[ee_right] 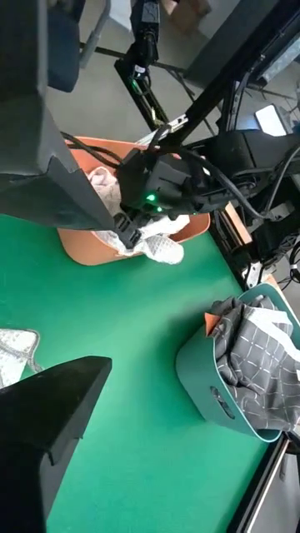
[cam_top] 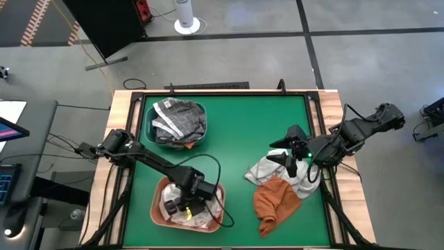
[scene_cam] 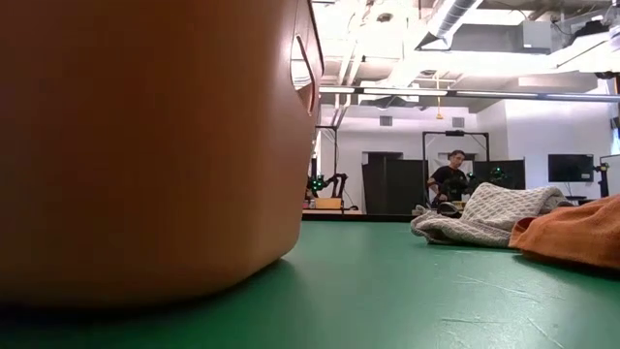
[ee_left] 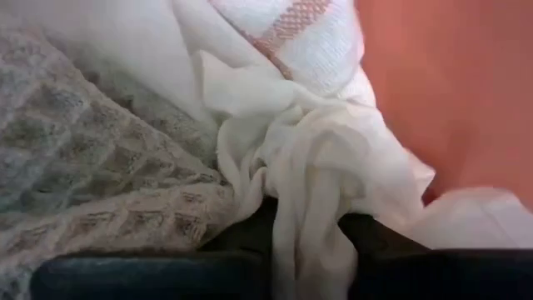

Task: Sort microfiber towel by color & place in baskets
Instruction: Put the white microfiber towel into the orange bin

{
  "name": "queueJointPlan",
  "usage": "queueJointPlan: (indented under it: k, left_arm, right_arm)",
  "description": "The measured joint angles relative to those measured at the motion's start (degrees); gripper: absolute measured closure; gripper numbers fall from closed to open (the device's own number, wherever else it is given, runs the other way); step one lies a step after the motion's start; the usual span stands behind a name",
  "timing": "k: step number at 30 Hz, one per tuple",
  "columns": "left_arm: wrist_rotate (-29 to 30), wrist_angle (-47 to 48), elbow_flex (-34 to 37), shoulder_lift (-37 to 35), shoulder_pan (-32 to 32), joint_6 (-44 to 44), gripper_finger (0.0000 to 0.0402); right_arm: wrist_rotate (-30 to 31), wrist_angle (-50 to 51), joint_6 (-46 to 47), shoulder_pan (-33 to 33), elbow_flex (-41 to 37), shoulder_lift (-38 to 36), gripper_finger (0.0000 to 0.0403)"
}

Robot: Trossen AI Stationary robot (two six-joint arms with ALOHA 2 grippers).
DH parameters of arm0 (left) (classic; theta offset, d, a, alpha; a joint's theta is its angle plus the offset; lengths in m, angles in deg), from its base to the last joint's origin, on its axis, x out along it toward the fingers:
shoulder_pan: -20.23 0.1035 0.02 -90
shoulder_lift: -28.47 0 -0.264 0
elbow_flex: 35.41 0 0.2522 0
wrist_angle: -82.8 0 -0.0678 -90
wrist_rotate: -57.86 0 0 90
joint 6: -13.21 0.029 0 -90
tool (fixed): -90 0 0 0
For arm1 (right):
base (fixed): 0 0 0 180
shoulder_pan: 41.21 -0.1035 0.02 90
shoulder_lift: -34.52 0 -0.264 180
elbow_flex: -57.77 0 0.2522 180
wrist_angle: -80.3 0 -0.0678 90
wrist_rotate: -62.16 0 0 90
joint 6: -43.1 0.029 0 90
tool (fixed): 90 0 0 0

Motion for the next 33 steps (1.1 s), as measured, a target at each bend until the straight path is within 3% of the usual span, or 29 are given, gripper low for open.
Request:
queueJointPlan:
  k: [11, 17, 22, 25, 33]
  left_arm:
    - [4.73, 0.84, 0.15, -1.86, -1.27, -20.11, 0.0304]
    - [-0.67, 1.96, 0.20, -3.42, -1.18, -37.80, 0.0242]
    - [-2.52, 2.16, 0.13, -4.65, -2.25, -41.05, 0.0213]
    - [0.36, 2.59, 0.23, -6.45, -2.47, -45.08, 0.0208]
    - [0.95, 2.42, 0.31, -15.75, -1.59, -54.14, 0.0202]
  right_arm:
    - [0.00, 0.02, -1.54, 0.00, 0.00, 0.00, 0.0117]
    - [0.00, 0.02, -1.70, 0.00, 0.00, 0.00, 0.0117]
    - [0.00, 0.00, -1.70, 0.00, 0.00, 0.00, 0.0117]
    - [0.00, -0.12, -2.44, 0.00, 0.00, 0.00, 0.0117]
    - [0.02, -0.10, -2.60, 0.00, 0.00, 0.00, 0.0117]
